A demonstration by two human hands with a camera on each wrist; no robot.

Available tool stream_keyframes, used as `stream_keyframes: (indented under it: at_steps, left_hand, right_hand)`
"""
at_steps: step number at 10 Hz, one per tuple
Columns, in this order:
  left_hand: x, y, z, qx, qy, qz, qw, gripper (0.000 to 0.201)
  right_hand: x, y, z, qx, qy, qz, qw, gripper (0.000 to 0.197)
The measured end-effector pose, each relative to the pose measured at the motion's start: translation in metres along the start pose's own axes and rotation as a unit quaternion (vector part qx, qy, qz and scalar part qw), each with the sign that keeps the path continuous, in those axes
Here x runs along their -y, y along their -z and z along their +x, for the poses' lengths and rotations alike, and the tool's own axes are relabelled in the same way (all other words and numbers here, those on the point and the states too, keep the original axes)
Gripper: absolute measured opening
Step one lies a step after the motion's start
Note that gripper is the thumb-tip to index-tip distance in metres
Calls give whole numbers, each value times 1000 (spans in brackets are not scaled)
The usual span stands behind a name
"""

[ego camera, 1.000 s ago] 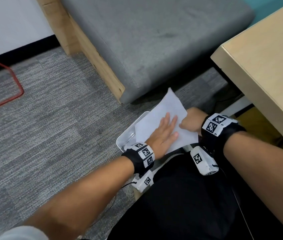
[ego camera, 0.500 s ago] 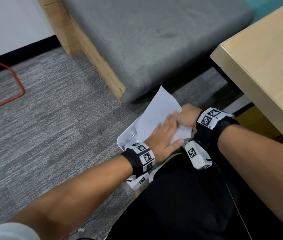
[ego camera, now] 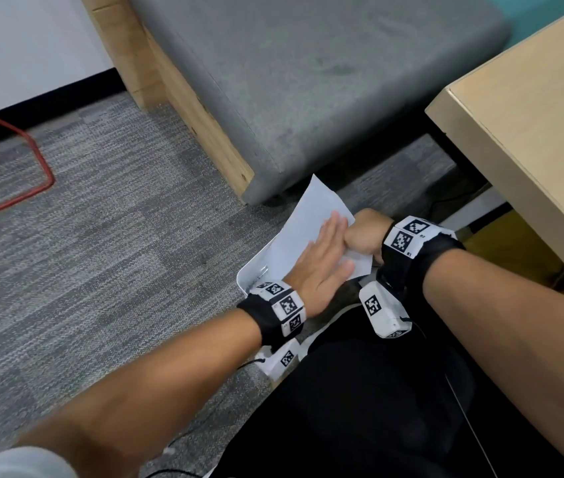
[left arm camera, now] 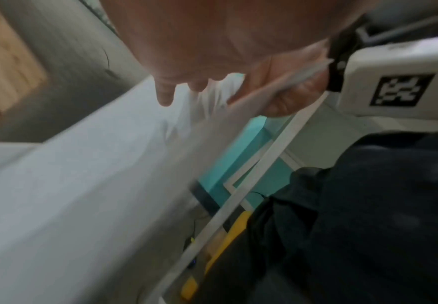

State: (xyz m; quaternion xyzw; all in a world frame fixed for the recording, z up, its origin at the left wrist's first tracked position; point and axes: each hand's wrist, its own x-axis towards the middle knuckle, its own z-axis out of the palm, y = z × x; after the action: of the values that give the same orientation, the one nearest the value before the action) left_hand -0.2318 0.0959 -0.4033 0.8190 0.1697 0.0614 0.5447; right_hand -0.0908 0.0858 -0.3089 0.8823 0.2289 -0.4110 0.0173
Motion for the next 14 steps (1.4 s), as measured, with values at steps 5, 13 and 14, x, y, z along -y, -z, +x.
stream_keyframes:
  at_steps: [5, 13, 14]
  left_hand:
    - [5, -7, 13, 45, 160, -106, 980, 65]
    - [59, -2, 9, -70, 273, -116, 952, 60]
    - [23, 0, 25, -39, 193, -148, 969, 59]
  right_hand:
    - [-1, -4, -1, -10, -9, -5, 1000, 29]
    - [0, -6, -12, -21, -7, 68, 997, 23]
    - [10, -4, -19, -32, -35, 76, 996, 34]
